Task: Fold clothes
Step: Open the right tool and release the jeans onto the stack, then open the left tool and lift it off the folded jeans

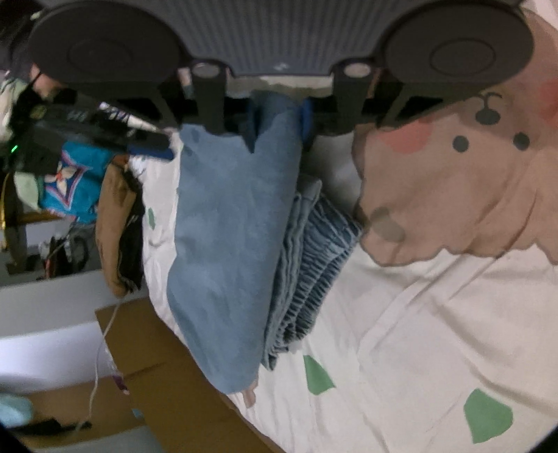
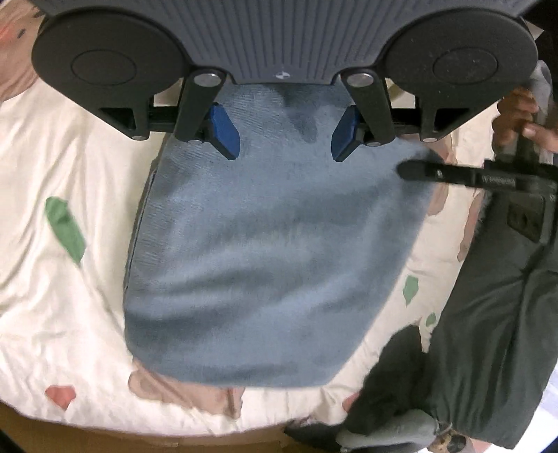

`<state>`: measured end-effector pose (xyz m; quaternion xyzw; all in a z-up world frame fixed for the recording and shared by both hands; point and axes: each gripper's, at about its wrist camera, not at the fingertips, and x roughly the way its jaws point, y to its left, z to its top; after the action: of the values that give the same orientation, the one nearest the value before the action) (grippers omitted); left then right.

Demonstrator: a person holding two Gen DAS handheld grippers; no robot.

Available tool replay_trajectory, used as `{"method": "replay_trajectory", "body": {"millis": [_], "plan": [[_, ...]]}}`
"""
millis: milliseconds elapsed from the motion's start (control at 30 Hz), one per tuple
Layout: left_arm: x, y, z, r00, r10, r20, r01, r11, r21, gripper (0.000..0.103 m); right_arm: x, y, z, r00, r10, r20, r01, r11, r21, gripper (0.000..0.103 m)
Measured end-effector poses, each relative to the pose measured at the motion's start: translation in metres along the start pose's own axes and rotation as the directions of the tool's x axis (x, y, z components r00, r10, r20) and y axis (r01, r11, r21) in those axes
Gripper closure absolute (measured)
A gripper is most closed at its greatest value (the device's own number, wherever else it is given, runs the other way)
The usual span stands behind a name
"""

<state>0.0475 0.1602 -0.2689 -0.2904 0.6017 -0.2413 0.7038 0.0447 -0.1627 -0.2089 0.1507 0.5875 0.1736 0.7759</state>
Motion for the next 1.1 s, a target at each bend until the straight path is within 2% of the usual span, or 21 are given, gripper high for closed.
{"method": "replay_trajectory", "body": {"millis": [100, 200, 467, 600, 700, 833, 967, 1100], "plan": [[0.0, 0.001, 0.002, 1.0, 0.017, 0.01, -0.017, 1.0, 0.006, 0.083, 0.017, 0.006, -0.013, 0.998, -0.028, -0.056, 0.026, 0.999, -0.033, 0.058], [-0.002, 0.003, 0.003, 1.0, 0.021, 0.007, -0.021, 1.0, 0.012, 0.083, 0.024, 0.016, -0.025, 0.997, -0.052, -0.053, 0.047, 0.994, -0.094, 0.059], [0.004, 0.01, 0.003, 1.0, 0.026, 0.015, -0.026, 0.999, -0.02, 0.083, 0.031, 0.023, -0.037, 0.994, -0.071, -0.081, 0.061, 0.991, -0.117, 0.072], [0.003, 0.012, 0.003, 1.0, 0.024, 0.017, -0.024, 0.999, -0.023, 0.083, 0.032, 0.01, -0.042, 0.984, -0.036, -0.176, 0.034, 0.999, -0.015, 0.085], [0.001, 0.01, 0.005, 1.0, 0.022, 0.013, -0.021, 1.0, -0.019, 0.081, 0.015, -0.004, -0.049, 0.975, -0.033, -0.219, 0.035, 0.999, 0.005, 0.085], [-0.009, 0.005, 0.01, 0.998, 0.049, 0.026, -0.049, 0.999, -0.006, 0.078, -0.02, -0.029, -0.042, 0.985, -0.078, -0.152, 0.081, 0.997, 0.012, 0.082], [-0.026, -0.006, 0.021, 0.993, 0.085, 0.076, -0.087, 0.996, 0.028, 0.077, -0.036, -0.05, -0.031, 0.987, -0.131, -0.091, 0.134, 0.991, 0.03, 0.072], [-0.043, -0.028, 0.042, 0.982, 0.116, 0.147, -0.131, 0.987, 0.092, 0.073, -0.031, -0.052, -0.024, 0.988, -0.134, -0.08, 0.136, 0.991, 0.018, 0.063]]}}
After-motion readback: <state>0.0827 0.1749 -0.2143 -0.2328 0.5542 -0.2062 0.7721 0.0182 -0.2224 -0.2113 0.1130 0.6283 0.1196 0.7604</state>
